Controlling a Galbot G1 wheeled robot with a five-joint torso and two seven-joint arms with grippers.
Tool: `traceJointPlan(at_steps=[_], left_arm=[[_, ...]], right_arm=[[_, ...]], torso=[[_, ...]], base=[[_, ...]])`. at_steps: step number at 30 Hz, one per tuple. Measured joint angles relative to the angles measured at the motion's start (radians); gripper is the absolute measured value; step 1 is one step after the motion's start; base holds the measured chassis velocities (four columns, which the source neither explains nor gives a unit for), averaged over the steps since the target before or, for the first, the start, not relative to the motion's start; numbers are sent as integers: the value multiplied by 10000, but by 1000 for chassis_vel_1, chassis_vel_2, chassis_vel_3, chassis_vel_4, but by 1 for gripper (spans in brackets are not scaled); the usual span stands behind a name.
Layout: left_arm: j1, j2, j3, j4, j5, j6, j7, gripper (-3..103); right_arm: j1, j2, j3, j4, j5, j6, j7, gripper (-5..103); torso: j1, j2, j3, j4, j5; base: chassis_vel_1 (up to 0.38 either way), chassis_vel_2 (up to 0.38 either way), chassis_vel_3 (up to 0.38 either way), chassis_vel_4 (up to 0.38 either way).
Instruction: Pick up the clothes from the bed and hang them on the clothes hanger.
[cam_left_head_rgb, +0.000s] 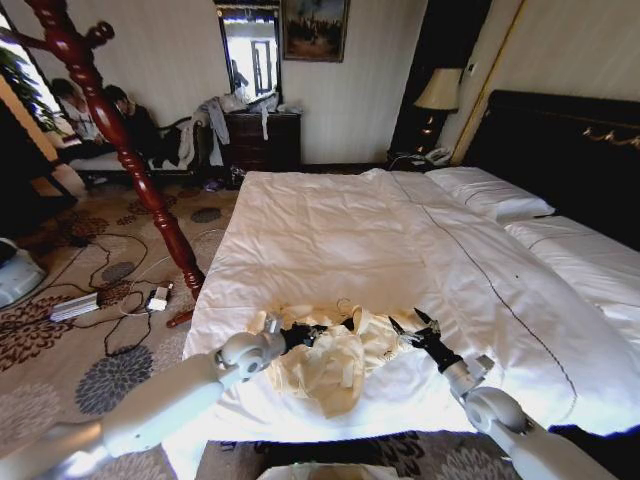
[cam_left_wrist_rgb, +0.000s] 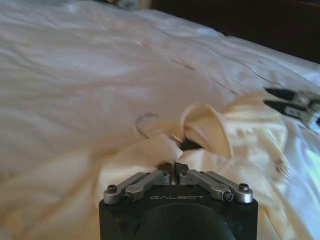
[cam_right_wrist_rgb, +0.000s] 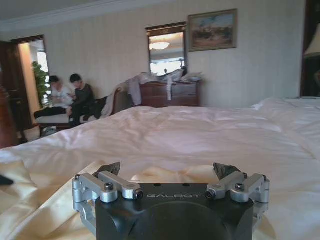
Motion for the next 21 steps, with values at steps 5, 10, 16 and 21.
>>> traceJointPlan(at_steps=[5, 10, 16, 21], left_arm=[[575, -274, -1084, -585, -289, 731, -1088, 19], [1556, -286, -1952, -915, -131, 1547, -1903, 36], [2494, -368, -2087, -814, 333, 1678, -1948, 57], [2551, -1152, -1843, -126, 263, 1786, -1760, 80]], right_arm=[[-53, 241, 304, 250, 138, 100, 254, 100], [24, 677, 812, 506, 221, 205, 404, 100], [40, 963, 1081, 650, 279, 230, 625, 100], [21, 1139, 1051, 710, 138, 237, 659, 100]], torso=[[0, 0, -1, 3, 0], [0, 0, 0, 3, 0], [0, 0, 0, 3, -1], [-1, 1, -1, 0, 2]], base=[[0, 0, 0, 0], [0, 0, 0, 0], [0, 0, 0, 0], [0, 0, 0, 0]])
